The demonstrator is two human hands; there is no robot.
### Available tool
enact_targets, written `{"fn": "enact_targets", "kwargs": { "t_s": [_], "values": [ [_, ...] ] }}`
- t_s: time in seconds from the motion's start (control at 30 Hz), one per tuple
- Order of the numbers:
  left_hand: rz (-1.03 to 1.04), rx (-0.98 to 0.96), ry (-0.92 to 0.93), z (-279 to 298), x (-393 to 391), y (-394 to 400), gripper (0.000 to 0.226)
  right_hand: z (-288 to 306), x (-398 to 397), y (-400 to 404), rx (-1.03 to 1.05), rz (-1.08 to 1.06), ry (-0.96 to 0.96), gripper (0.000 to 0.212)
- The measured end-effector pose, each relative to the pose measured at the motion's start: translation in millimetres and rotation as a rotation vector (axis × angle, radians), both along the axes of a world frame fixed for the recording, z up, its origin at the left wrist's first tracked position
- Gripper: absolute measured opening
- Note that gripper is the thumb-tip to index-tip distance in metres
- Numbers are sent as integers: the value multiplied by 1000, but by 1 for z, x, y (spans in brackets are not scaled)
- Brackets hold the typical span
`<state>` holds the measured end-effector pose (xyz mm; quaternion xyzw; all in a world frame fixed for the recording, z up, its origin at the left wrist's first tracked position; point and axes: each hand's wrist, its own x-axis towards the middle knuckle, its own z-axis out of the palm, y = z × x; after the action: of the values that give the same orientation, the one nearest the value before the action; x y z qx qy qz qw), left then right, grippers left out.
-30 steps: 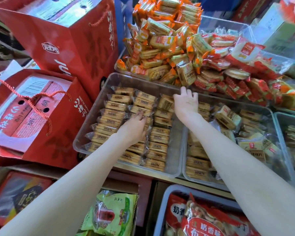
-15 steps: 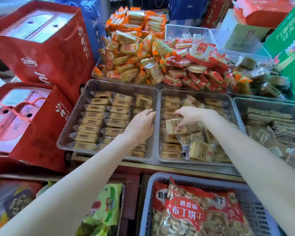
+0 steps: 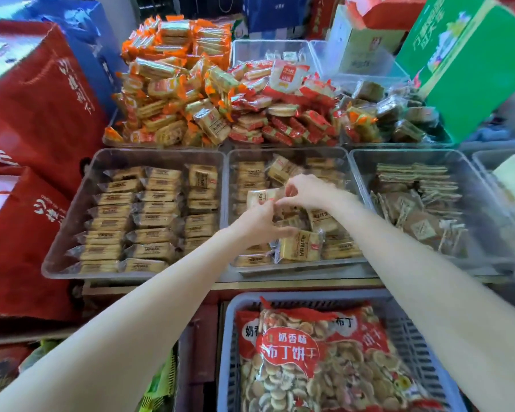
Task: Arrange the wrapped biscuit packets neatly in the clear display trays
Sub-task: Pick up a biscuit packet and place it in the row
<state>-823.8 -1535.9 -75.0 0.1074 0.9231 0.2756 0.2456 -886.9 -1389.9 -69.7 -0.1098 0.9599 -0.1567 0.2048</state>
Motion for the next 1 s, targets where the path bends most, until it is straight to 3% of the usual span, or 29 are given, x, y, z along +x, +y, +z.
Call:
{"fn": "enact_targets", "kwargs": {
  "t_s": [0.13,0.2,0.3,0.43,0.5,0.57,0.7,0.77,0.87,1.0],
  "values": [
    [70,31,-31,-4,-5,-1,83,-8,-9,-5,-216,-117,20,67],
    [76,32,-56,-10,-5,-3,92,-7,-11,-6,-304,-103,-70,61],
    [51,15,-102,-20,-2,-3,103,-8,-10,-16,-274,-57,-116,44],
    [77,73,-84,-21,1,-4,77,-4,-11,-22,-367,-130,-59,34],
    [75,93,-63,-18,-1,-8,63,12,-15,-8,-449,-212,0,38],
    [50,81,-48,-14,-6,-15,66,35,-17,19,-488,-288,-37,48],
    [-82,-56,-99,-15,-15,-14,95,51,1,64,-263,-335,-274,35],
    [-172,-214,-62,-18,-15,0,103,41,15,66,-223,-376,-347,45],
    [-277,-382,89,-20,-11,15,100,28,29,58,-53,-341,-240,57],
    [-325,-334,56,-18,-10,3,91,2,45,35,53,-401,-16,81]
  ]
}}
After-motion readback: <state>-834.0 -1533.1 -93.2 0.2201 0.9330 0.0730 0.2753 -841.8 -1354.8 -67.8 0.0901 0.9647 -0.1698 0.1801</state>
